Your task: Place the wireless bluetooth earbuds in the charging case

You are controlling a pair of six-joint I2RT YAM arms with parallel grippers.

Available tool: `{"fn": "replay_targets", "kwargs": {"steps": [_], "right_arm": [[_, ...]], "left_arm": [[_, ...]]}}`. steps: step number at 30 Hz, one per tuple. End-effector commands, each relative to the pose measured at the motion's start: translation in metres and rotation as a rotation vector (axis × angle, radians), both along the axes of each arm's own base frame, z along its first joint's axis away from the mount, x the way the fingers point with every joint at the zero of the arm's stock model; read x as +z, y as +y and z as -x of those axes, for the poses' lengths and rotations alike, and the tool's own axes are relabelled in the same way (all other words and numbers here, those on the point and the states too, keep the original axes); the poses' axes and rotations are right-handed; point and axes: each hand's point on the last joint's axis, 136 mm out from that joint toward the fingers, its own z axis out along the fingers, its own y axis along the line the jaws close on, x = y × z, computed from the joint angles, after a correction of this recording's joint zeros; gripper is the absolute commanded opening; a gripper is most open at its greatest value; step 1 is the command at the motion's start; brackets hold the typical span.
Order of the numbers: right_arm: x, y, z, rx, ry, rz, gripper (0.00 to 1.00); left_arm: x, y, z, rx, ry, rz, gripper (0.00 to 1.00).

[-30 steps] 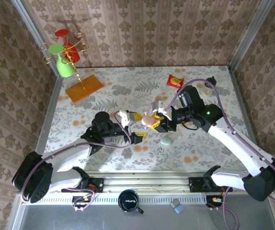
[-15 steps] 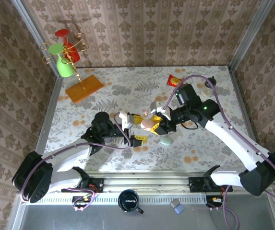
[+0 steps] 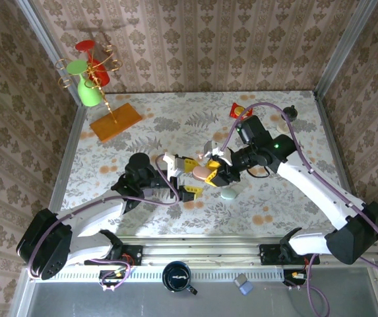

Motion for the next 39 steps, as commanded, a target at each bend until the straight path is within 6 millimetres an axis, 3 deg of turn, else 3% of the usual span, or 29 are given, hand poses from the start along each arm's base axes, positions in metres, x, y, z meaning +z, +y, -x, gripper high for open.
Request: {"fn": "replay_targets", "kwargs": {"steps": [1, 14, 28, 32, 35, 39], "right_arm": [[0.006, 0.005, 0.001, 0.034, -0.02, -0.023, 0.21], [0.001, 0.005, 0.0, 0.031, -0.035, -0.021, 0.2], [-0.007, 0.002, -0.002, 0.028, -0.041, 0.003, 0.2], [-0.008, 0.002, -0.002, 0.028, -0.036, 0.004, 0.2], [-0.007, 0.003, -0.003, 0.025, -0.042, -0.003, 0.22], [-0.004, 0.002, -0.005, 0.009, -0.061, -0.014, 0.34]], "left_arm": [[0.024, -0.003, 0.005, -0.031, -0.037, 0.057, 0.79], [0.027, -0.007, 0.004, -0.051, -0.004, 0.072, 0.59], [0.028, -0.005, 0.004, -0.056, -0.001, 0.079, 0.54], [0.027, -0.005, 0.005, -0.06, 0.002, 0.077, 0.44], [0.026, -0.005, 0.005, -0.061, 0.003, 0.075, 0.36], [0.025, -0.004, 0.004, -0.052, -0.004, 0.076, 0.32]]}}
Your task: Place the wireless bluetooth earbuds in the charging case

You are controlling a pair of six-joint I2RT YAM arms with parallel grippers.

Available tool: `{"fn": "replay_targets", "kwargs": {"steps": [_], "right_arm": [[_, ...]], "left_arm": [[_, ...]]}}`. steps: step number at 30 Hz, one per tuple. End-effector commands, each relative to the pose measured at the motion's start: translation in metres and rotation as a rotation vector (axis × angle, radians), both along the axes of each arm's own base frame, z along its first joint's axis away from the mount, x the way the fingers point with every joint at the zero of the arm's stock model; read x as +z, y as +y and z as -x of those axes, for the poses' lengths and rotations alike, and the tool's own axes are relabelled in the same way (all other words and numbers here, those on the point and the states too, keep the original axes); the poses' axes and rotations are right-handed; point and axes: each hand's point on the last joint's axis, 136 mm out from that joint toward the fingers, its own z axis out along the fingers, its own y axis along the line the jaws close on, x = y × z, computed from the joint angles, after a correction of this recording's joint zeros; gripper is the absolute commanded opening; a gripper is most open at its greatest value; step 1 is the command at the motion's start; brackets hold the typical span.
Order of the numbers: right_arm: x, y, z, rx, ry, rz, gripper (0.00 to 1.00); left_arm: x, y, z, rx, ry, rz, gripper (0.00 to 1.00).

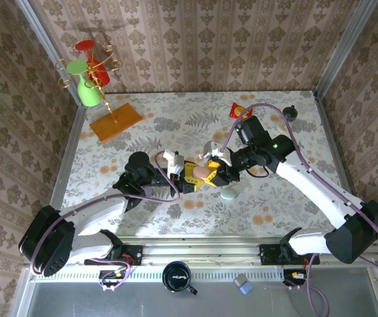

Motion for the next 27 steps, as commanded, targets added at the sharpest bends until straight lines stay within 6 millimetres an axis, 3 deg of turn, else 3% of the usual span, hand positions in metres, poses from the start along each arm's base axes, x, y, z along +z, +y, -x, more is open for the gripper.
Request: {"fn": "replay_targets", "kwargs": {"steps": [1, 5, 7, 27], "right_arm": [[0.001, 0.001, -0.005, -0.015, -0.044, -0.017, 0.4], [0.005, -0.001, -0.008, -0.045, -0.04, -0.042, 0.61], [0.008, -0.001, -0.013, -0.072, -0.037, -0.058, 0.66], [0.026, -0.008, -0.033, -0.166, -0.022, -0.159, 0.73]], "left_arm": [[0.014, 0.0, 0.004, -0.023, -0.047, 0.042, 0.32], [0.012, 0.001, 0.001, -0.012, -0.057, 0.042, 0.3], [0.012, 0.001, 0.0, -0.008, -0.058, 0.043, 0.3], [0.005, 0.005, -0.005, 0.005, -0.064, 0.043, 0.29]]}}
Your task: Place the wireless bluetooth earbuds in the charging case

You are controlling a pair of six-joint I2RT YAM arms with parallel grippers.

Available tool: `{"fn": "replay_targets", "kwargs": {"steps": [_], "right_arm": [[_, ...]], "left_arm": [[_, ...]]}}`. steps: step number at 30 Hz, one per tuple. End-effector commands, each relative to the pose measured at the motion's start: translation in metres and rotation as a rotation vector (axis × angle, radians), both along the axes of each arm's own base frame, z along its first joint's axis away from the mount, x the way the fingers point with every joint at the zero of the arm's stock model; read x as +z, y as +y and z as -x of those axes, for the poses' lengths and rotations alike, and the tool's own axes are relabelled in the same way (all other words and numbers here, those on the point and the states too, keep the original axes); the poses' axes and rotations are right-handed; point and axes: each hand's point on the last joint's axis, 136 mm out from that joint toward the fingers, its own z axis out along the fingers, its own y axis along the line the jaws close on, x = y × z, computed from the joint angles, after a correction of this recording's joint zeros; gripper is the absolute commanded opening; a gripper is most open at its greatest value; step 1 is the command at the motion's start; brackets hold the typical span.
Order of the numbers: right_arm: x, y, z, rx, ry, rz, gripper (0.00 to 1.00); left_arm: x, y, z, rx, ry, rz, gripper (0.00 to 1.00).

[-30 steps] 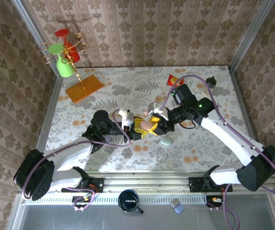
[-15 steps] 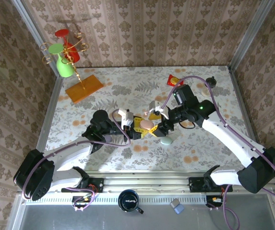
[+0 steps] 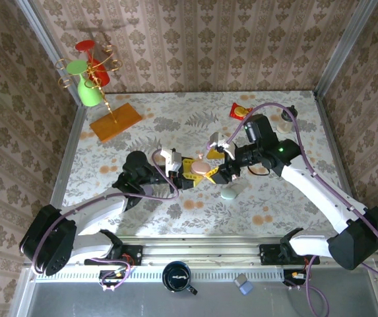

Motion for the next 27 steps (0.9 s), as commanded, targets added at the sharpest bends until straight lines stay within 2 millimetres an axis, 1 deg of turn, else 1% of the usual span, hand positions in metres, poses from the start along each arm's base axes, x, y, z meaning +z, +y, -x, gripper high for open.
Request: {"fn": "replay_targets", "kwargs": {"steps": [1, 9, 15, 19, 22, 27], "right_arm": [[0.014, 0.0, -0.004, -0.016, -0.026, -0.048, 0.73], [0.017, -0.004, -0.019, -0.078, -0.025, -0.068, 0.72], [0.017, -0.004, -0.026, -0.106, -0.013, -0.071, 0.71], [0.014, -0.008, -0.036, -0.171, 0.002, -0.062, 0.7], [0.013, -0.007, -0.031, -0.138, -0.004, -0.057, 0.71], [0.021, -0.006, -0.019, -0.093, -0.009, -0.099, 0.72]], "left_arm": [[0.0, 0.001, 0.007, -0.041, -0.031, 0.013, 0.29], [-0.001, 0.002, 0.007, -0.04, -0.039, 0.013, 0.29], [0.0, 0.002, 0.007, -0.04, -0.044, 0.017, 0.29], [0.003, 0.003, 0.008, -0.044, -0.049, 0.023, 0.28], [0.002, 0.003, 0.006, -0.038, -0.047, 0.021, 0.29], [0.001, 0.003, 0.001, -0.008, -0.041, 0.022, 0.29]]}}
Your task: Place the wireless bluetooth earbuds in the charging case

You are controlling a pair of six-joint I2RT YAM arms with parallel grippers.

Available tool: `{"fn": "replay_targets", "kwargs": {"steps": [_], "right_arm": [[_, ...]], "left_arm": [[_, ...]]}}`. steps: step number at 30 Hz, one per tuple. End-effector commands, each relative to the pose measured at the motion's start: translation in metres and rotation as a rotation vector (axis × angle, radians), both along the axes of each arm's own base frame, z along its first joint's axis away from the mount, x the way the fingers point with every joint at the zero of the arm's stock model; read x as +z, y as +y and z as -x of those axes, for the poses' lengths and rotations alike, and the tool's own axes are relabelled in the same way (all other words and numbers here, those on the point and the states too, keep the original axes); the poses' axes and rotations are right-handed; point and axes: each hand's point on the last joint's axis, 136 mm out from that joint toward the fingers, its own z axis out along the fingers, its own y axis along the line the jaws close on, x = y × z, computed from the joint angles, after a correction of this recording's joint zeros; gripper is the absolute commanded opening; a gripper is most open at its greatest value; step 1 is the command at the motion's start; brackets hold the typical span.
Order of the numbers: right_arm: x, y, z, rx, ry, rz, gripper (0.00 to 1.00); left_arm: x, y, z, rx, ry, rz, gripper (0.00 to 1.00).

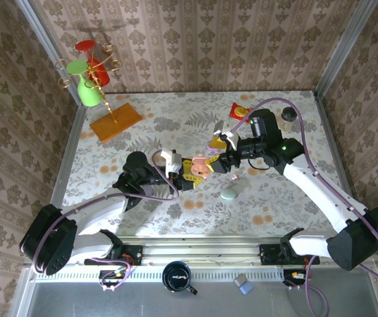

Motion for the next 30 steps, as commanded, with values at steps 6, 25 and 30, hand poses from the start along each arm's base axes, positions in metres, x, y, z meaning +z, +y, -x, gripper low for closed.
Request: {"fn": "replay_targets", "kwargs": {"steps": [6, 25, 30], "right_arm": [[0.018, -0.001, 0.022, 0.047, -0.018, -0.089, 0.74], [-0.061, -0.084, -0.07, -0.781, 0.381, -0.197, 0.73], [-0.121, -0.126, -0.074, -0.989, 0.626, -0.167, 0.66]], "left_arm": [[0.005, 0.006, -0.013, 0.045, -0.001, 0.041, 0.29], [0.007, 0.037, -0.044, 0.217, -0.017, 0.069, 0.27], [0.008, 0.038, -0.043, 0.227, -0.034, 0.056, 0.27]]}}
